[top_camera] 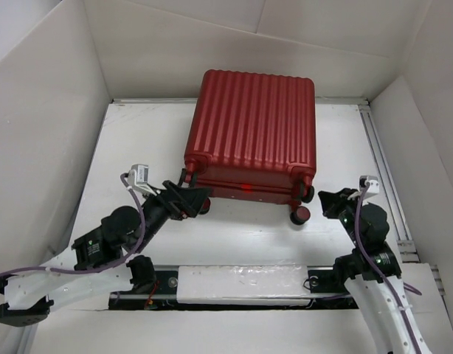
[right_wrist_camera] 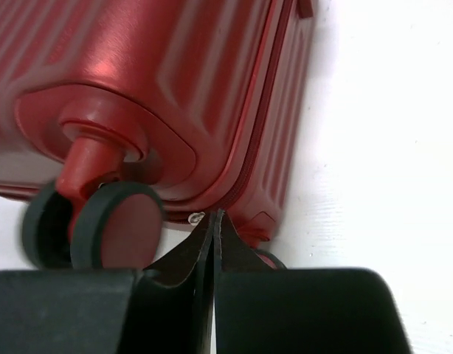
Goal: Pack the luggage
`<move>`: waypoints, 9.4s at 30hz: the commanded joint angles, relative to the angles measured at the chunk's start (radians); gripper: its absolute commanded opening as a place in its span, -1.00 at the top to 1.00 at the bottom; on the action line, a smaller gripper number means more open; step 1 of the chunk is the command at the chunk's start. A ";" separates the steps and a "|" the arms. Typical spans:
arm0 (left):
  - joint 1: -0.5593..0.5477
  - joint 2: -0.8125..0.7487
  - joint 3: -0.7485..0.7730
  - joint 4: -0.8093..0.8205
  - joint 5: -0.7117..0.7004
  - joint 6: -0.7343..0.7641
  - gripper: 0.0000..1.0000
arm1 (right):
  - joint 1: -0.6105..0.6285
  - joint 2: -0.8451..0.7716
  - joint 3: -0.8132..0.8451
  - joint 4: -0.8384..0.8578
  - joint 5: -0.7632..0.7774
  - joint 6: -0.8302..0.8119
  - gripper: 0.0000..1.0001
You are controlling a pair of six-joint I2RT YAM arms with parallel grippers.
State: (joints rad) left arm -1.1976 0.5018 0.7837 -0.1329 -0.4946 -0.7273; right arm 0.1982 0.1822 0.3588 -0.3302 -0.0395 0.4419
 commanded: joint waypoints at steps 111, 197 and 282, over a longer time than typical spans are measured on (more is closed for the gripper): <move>1.014 0.428 -0.007 0.081 1.103 0.427 1.00 | 0.040 0.507 -0.256 0.941 -0.263 -0.108 1.00; 1.014 0.391 -0.035 0.113 1.188 0.384 1.00 | 0.216 0.476 -0.245 1.083 0.205 -0.243 0.65; 1.014 0.126 0.063 0.113 0.897 0.287 -1.00 | 1.227 1.231 0.549 0.518 0.852 0.024 -0.77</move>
State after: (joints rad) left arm -0.1818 0.6552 0.7708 -0.0021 0.5606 -0.4355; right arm 1.4445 1.4048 0.7959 0.6163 0.7746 0.4412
